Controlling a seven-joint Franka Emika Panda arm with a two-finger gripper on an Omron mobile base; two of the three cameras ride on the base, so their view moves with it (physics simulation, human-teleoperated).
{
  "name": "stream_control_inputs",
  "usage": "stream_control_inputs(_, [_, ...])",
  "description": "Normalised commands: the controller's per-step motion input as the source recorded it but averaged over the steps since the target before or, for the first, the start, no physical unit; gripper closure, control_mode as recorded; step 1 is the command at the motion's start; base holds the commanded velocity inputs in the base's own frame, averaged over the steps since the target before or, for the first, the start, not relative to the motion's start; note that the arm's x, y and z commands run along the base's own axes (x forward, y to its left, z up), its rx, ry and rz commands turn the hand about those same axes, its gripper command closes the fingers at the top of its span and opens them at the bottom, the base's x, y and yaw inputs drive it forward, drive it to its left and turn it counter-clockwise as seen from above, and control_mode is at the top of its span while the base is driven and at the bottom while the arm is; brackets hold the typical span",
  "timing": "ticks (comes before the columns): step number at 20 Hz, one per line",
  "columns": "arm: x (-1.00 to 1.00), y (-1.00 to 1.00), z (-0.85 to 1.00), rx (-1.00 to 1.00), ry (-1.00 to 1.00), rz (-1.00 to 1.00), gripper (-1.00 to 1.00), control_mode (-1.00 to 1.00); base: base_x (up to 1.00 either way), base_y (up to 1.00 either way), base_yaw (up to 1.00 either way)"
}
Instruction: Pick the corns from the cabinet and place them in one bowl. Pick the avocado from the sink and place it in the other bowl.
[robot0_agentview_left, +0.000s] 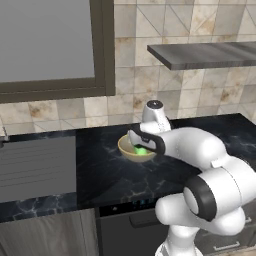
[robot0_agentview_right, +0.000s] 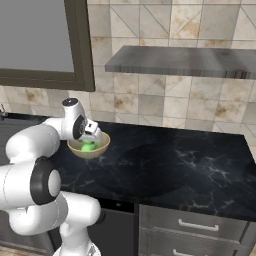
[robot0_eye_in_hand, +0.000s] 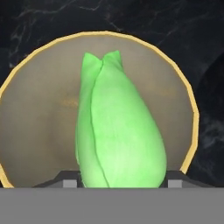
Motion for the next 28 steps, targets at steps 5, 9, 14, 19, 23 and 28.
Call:
stream_control_inputs(5, [0.0,0.0,-0.25,0.0,0.08,0.0,-1.0,-1.0,0.0,0.0,0.0])
stream_control_inputs(9, [-0.09,0.0,-0.11,0.0,0.06,-0.01,-1.0,-1.0,0.0,0.0,0.0])
stream_control_inputs(14, [-0.19,0.0,0.0,0.0,0.04,-0.04,-1.0,-1.0,0.0,0.0,0.0])
stream_control_inputs(19, [-0.33,0.0,0.11,0.0,0.01,-0.06,-1.0,-1.0,0.0,0.0,0.0])
stream_control_inputs(23, [-0.37,0.01,0.59,0.05,-0.01,-0.04,-1.0,-1.0,0.0,0.0,0.0])
stream_control_inputs(28, [-0.51,0.0,0.64,0.04,0.0,-0.01,-1.0,-1.0,0.0,0.0,0.0])
